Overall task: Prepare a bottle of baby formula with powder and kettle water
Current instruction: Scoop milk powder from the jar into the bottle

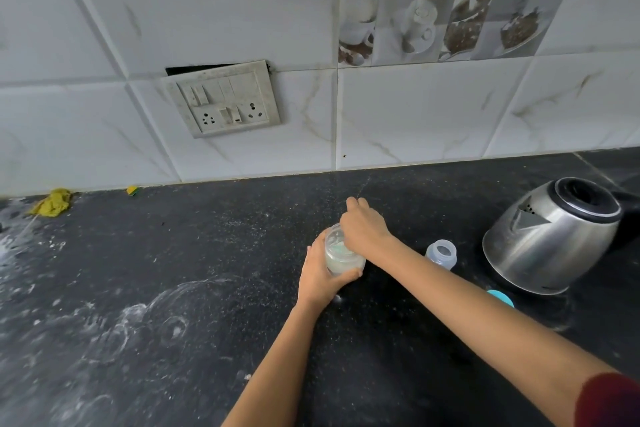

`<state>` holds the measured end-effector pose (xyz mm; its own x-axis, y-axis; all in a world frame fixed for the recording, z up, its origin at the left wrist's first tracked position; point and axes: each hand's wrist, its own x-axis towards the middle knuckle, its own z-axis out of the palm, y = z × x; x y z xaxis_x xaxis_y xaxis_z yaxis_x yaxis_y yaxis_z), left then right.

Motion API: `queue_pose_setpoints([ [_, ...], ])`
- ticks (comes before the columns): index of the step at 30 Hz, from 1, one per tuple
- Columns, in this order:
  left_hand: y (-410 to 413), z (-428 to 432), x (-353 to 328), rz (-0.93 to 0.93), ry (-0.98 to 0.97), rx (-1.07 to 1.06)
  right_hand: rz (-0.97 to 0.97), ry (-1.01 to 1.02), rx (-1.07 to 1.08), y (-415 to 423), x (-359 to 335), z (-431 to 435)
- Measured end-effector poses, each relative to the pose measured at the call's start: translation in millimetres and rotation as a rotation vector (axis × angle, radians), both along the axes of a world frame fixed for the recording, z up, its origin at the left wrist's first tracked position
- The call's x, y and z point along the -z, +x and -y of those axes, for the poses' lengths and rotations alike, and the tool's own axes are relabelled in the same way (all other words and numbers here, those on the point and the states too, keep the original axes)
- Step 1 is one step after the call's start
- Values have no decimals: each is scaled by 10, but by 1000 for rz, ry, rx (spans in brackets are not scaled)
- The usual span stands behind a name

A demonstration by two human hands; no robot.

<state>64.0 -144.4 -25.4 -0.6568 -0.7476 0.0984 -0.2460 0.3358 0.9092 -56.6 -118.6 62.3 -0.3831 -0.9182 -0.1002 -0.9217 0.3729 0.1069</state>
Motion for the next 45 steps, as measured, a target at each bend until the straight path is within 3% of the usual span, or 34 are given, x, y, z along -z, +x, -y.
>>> queue_pose_setpoints([
  [3, -3, -3, 21, 8, 17, -12, 3, -89, 45, 9, -3, -80],
  [13, -10, -47, 36, -27, 97, -40, -69, 46, 55, 195, 43, -10],
  [26, 11, -61, -24, -36, 101, -18, 526, -85, 449, 17, -91, 54],
  [30, 2, -60, -1, -42, 91, -23, 446, -118, 425, 2, -124, 16],
  [35, 0, -69, -8, -31, 125, -32, 262, 9, 230, 186, -36, 27],
  [38, 6, -80, -42, -10, 132, -36, 309, 10, 236, 222, -43, 68],
  [45, 19, -74, -28, -33, 128, -23, 614, -95, 439, 18, -161, 49],
])
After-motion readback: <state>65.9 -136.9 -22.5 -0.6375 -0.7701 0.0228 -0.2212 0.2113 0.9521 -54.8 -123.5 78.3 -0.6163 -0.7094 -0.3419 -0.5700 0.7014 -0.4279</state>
